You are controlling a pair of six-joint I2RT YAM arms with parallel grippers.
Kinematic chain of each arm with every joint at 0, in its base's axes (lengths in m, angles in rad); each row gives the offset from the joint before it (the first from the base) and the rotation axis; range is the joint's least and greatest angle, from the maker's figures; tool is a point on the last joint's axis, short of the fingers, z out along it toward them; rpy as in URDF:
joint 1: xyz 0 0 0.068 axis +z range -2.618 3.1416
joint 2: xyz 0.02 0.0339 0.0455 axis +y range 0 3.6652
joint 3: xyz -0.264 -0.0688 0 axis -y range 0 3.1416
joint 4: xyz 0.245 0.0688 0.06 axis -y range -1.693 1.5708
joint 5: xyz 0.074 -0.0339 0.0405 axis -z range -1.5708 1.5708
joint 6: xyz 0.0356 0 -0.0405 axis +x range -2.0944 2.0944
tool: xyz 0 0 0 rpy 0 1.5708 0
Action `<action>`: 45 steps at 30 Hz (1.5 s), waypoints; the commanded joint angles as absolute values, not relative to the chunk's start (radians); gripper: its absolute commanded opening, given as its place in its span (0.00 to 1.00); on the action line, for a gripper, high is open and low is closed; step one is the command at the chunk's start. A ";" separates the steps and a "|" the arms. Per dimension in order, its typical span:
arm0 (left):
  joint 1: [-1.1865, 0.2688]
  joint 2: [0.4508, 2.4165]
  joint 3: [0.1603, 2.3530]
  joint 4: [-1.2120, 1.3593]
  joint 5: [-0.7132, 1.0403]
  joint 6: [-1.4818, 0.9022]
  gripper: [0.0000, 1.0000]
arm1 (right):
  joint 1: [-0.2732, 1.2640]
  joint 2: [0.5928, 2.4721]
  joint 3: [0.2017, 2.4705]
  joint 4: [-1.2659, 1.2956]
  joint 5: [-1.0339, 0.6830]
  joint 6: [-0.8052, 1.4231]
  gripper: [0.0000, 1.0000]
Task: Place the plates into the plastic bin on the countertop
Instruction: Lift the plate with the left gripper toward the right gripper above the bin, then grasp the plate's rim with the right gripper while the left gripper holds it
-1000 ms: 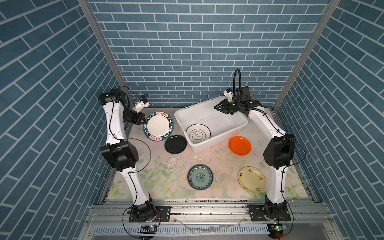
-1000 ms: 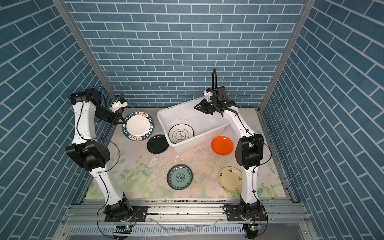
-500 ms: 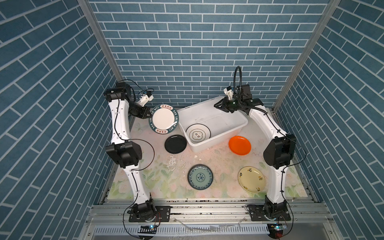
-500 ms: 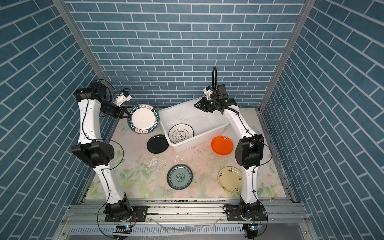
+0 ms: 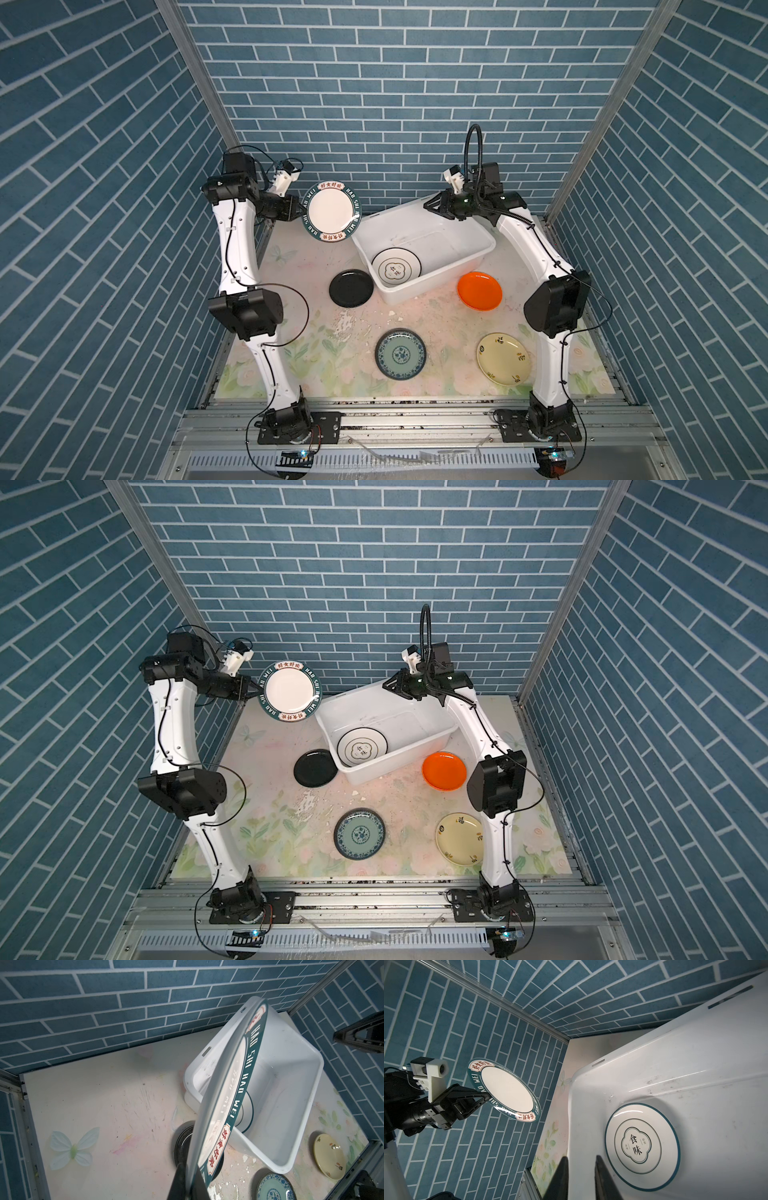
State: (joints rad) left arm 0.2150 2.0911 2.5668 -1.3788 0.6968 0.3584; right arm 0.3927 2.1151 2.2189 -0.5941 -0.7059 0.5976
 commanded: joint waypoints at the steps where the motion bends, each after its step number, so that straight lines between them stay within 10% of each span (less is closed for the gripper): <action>1: 0.183 2.068 2.562 -1.335 0.790 0.298 0.00 | 0.402 2.126 2.227 -0.575 -0.749 0.624 0.24; 26: -0.050 2.024 2.444 -1.281 0.877 0.193 0.00 | 0.473 2.088 2.200 -0.533 -0.753 0.650 0.25; 45: -0.060 2.033 2.376 -1.304 0.987 0.226 0.03 | 0.477 2.077 2.167 -0.522 -0.758 0.620 0.00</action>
